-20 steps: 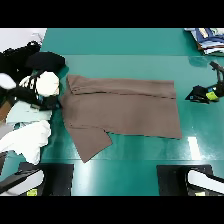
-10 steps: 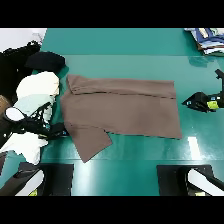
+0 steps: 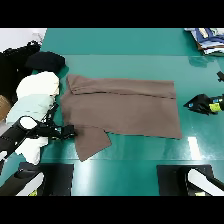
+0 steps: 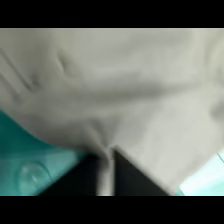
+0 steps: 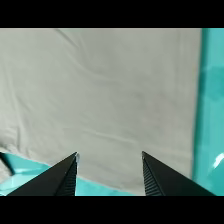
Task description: Fold the shirts.
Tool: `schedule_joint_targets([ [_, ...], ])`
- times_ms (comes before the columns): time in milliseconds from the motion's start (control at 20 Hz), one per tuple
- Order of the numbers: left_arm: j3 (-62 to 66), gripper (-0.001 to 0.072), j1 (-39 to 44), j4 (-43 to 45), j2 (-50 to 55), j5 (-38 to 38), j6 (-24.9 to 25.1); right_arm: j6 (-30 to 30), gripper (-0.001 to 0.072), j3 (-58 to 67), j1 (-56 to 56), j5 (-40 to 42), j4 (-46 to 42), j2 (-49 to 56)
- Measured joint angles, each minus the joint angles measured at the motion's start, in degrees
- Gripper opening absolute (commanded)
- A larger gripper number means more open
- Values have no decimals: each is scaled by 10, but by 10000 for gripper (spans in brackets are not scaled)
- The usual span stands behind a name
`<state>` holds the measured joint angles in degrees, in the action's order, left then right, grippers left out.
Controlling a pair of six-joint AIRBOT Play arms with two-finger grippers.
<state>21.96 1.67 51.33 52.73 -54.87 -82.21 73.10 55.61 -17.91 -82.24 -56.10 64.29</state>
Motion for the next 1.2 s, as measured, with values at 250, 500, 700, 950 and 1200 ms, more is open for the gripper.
schedule_joint_targets([
  [250,18,27,10,-6,-1,8,0,1,467,-76,-75,-22,-74,3],
  [500,35,27,12,-9,-1,2,8,-5,447,-177,-111,3,-68,38],
  [700,38,26,12,-10,-1,0,11,-9,368,-205,-84,20,-45,56],
  [950,40,24,12,-4,-5,-30,14,-15,15,-216,-46,29,-64,58],
  [1200,42,24,12,32,-70,-110,-3,-16,14,-217,-29,-7,-127,-18],
])
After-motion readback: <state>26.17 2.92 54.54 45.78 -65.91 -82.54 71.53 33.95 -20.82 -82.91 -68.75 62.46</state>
